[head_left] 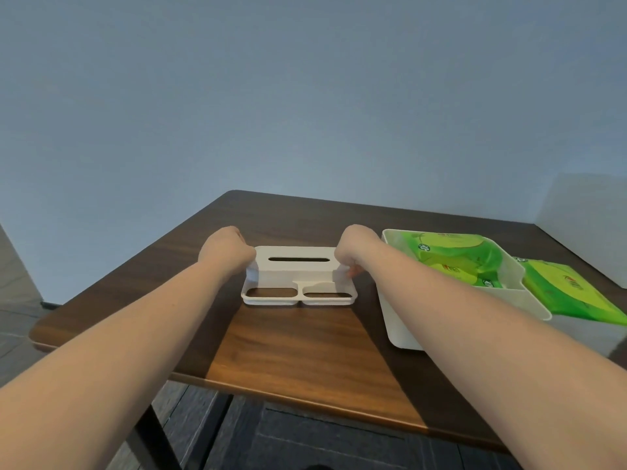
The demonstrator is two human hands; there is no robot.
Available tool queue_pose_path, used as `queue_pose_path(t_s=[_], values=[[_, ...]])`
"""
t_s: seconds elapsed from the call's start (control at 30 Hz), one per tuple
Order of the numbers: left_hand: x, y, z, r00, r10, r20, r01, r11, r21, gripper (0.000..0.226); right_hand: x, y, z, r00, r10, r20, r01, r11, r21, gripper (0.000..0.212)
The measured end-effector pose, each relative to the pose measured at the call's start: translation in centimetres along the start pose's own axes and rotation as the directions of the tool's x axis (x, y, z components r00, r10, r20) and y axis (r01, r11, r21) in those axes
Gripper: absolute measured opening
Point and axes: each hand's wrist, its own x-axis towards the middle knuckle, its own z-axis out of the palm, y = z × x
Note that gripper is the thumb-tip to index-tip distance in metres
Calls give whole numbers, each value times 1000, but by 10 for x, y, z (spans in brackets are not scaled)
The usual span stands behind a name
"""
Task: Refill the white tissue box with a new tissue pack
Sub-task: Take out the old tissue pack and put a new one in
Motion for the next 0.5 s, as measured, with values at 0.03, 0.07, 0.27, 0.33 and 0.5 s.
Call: queue_pose_path(t_s=[0.03, 0.07, 0.27, 0.33, 0.5], values=[[-1, 4, -3, 1000, 15, -3, -15, 1000, 2, 11, 0, 2, -1, 1000, -13, -21, 15, 996, 85, 33], [-3, 9, -6, 1000, 29, -2, -29, 1000, 0, 10, 0, 4, -2, 999, -39, -37, 46, 981, 190, 32], [-21, 43, -15, 993, 111, 36, -108, 991, -76, 10, -24, 20, -42, 967, -61, -247, 145, 929, 340, 13], [-29, 59, -14, 989, 132, 73, -124, 986, -108, 11, -30, 38, -57, 946, -57, -319, 168, 928, 331, 14], [-58, 106, -4, 964, 208, 166, -175, 965, -198, 18, -39, 108, -82, 861, 92, -500, 81, 946, 314, 19]])
